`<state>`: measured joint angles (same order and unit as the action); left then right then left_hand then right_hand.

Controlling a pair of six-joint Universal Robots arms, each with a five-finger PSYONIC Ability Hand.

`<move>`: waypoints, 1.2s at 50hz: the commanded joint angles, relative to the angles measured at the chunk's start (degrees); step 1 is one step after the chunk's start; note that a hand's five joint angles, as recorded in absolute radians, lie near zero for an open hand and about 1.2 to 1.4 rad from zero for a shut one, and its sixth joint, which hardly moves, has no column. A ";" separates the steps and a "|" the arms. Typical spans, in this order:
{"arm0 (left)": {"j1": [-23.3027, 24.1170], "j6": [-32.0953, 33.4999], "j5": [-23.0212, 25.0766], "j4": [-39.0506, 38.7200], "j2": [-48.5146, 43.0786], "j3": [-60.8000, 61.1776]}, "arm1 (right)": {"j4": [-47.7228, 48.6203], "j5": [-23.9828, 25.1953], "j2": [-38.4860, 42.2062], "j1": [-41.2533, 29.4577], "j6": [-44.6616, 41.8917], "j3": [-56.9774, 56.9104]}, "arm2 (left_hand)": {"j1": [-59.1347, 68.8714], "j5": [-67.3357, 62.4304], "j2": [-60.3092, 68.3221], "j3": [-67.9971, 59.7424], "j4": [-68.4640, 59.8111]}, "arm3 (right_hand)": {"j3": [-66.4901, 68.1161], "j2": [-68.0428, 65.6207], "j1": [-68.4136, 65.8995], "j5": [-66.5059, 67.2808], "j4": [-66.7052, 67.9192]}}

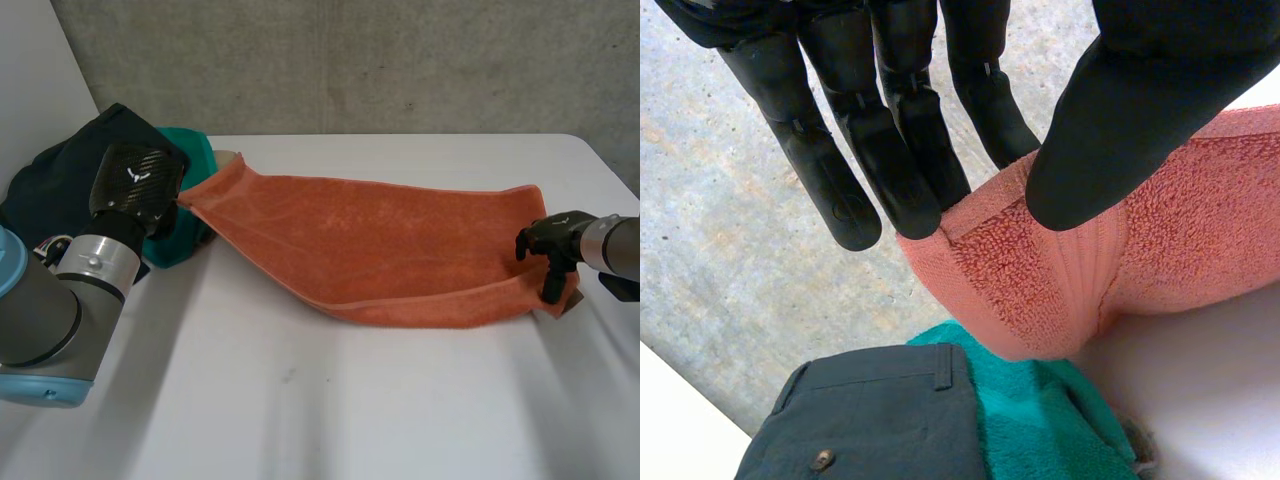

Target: Fold the laundry.

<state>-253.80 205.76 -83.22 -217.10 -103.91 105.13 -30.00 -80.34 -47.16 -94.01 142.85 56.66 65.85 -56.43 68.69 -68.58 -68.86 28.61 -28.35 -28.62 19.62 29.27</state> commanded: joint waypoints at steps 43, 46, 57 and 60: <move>-5.21 13.26 3.59 37.55 26.06 4.91 | -7.01 13.63 -40.47 22.21 -22.63 32.19 | 14.15 -13.57 11.31 -11.42 -11.14 | 51.39 -51.65 -51.38 50.38 50.73; -4.77 13.53 4.04 33.69 17.27 3.94 | -2.00 13.37 -36.25 21.77 -19.63 32.98 | 14.15 -13.57 11.31 -11.42 -11.14 | 51.39 -51.65 -51.38 50.38 50.73; -2.41 15.11 1.58 24.01 -6.64 -9.93 | 16.71 3.44 -21.23 10.88 -12.25 27.89 | 14.15 -13.57 11.31 -11.42 -11.14 | 51.39 -51.65 -51.38 50.38 50.73; -0.65 15.20 -0.62 22.17 -11.30 -15.47 | 23.48 1.95 -17.79 8.33 -11.46 26.31 | 14.15 -13.57 11.31 -11.42 -11.14 | 51.39 -51.65 -51.38 50.38 50.73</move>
<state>-257.19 220.57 -80.85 -192.12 -107.42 98.37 -17.56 -74.18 -71.26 -79.65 128.87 86.50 65.85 -56.93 68.70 -68.58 -68.86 68.18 -67.49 -65.12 58.35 68.66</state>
